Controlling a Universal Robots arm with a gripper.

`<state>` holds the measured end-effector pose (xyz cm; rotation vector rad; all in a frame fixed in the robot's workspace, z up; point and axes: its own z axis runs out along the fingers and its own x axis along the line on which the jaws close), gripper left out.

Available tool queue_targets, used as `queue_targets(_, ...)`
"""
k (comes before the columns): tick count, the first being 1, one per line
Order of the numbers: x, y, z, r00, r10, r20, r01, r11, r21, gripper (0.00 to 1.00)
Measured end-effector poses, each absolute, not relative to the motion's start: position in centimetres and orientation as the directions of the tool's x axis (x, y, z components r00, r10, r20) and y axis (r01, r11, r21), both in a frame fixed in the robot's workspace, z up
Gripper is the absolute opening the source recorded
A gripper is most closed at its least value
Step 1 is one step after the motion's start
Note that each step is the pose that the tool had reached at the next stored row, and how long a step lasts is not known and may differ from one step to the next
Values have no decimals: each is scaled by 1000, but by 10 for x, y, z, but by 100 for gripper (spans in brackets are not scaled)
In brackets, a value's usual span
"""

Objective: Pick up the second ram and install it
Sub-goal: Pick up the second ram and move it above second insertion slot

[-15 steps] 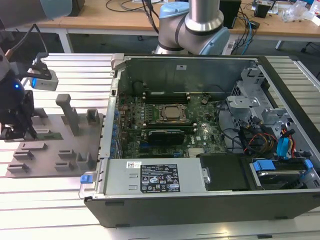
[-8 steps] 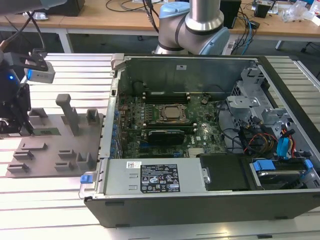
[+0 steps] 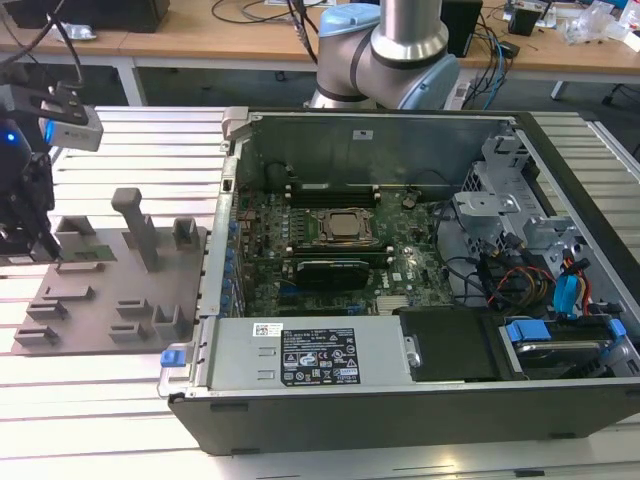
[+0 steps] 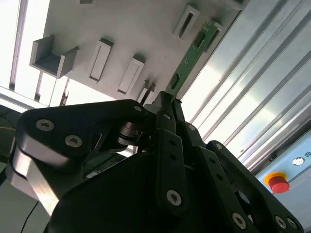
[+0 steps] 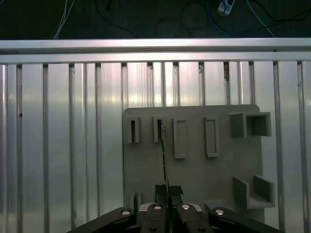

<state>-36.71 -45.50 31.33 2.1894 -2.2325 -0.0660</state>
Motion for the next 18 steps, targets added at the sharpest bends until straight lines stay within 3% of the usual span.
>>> queue_targets(18,-367,-455,358,-20,-1000,-20,-999,19,40,14)
